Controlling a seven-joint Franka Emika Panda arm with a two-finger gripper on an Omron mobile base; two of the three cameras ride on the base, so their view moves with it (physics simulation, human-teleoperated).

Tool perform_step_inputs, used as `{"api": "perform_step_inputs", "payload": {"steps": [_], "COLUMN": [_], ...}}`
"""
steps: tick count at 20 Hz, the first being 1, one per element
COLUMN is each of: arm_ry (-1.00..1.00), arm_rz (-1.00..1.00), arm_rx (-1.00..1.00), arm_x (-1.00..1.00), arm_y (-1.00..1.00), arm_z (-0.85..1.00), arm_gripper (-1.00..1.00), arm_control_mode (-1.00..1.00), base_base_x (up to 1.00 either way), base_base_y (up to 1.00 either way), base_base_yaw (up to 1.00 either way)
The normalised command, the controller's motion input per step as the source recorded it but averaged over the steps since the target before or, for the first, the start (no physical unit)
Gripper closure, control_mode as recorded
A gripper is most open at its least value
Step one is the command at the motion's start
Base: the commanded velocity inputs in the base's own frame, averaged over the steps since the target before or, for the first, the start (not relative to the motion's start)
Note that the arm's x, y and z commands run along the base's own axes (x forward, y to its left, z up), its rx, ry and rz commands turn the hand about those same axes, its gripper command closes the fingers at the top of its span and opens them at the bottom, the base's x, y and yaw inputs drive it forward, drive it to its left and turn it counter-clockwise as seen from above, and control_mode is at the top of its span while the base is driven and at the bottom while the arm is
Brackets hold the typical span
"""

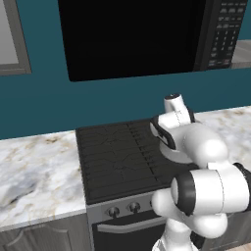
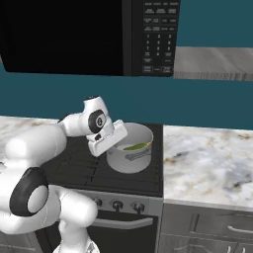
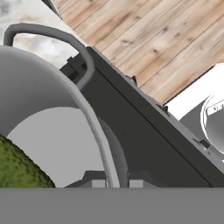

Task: Turn on the sink faucet. Then move the cucumber from the counter to the sink. Turn off the sink. Move the vegetable from the sink to the pot next to the stove. Finally move the pot to the front right burner.

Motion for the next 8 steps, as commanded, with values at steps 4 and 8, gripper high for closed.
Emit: {"api": "perform_step_inputs", "payload": {"steps": [4, 8], "arm_ry": [0.00, 0.00], "arm_rz": [0.00, 0.00], "arm_rx": [0.00, 0.00], "arm_x": [-0.20, -0.13], "arm_y": [0.00, 0.00], "arm_z": [-0.16, -0.18], "arm_gripper": [1.00, 1.00], "arm_control_mode": [-1.00, -1.00], "base_base_x": [0.00, 0.00], "base_base_y": [0.00, 0.00], "base_base_yaw": [0.00, 0.00]}}
